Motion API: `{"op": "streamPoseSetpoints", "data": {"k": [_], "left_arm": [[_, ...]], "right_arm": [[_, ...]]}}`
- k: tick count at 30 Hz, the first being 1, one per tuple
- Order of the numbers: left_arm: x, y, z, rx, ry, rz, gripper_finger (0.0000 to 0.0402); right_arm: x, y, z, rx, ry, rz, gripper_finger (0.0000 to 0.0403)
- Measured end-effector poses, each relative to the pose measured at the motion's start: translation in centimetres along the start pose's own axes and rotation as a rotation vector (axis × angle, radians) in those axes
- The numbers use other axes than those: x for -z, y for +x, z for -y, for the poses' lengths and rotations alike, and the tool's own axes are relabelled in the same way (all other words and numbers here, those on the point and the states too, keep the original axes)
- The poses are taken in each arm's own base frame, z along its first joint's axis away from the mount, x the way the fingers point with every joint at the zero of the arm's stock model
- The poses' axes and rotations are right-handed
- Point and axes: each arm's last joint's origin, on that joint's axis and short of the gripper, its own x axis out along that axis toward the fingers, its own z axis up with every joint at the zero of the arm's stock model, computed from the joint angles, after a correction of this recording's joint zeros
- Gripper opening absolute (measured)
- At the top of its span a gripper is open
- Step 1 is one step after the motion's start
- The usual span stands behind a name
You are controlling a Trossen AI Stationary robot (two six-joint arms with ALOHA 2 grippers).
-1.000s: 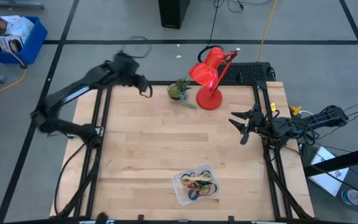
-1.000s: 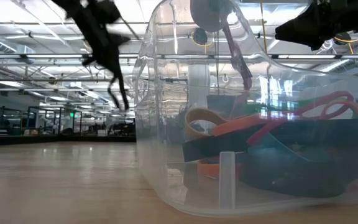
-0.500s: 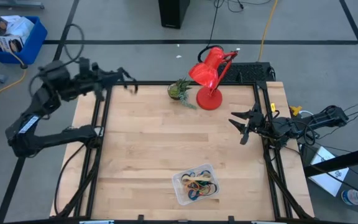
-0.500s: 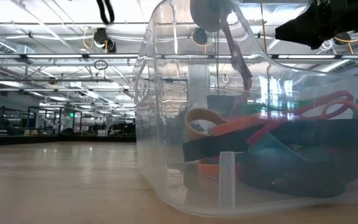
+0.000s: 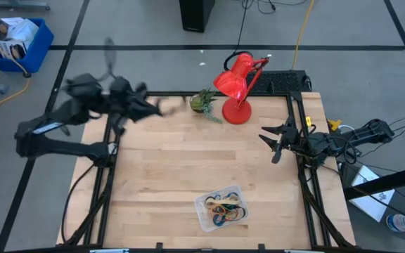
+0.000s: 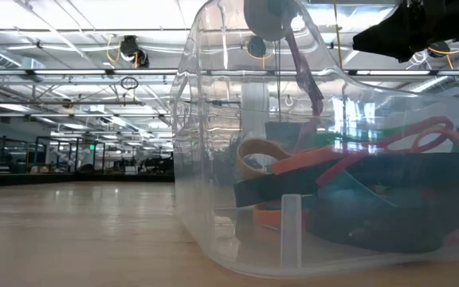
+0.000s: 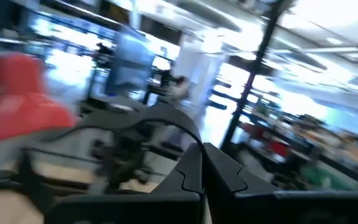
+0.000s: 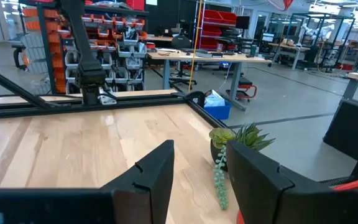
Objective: Pick and place rubber bands into bin
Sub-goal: Put the black rubber band into the transparent container
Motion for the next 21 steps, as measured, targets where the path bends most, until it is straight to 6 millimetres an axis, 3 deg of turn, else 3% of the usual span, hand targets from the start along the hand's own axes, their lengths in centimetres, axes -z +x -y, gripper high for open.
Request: {"op": "streamPoseSetpoints", "data": {"k": [7,13,21], "left_arm": [[3.7,7.1,0.9,0.198,-0.014,-0.086,0.0003],[9.5,12.9,2.7,0.296,-0.019,-0.217,0.0003],[15.9,19.1,6.1,0.277,-0.059,-0.352,0.0003]], "right_arm": [[0.0,0.0,0.0,-0.004,0.005,0.0,0.0144],[0.0,0.0,0.0,-0.005,-0.004,0.0,0.0144],[0.3,0.0,0.0,-0.005,-0.015,-0.022,0.0144]]}}
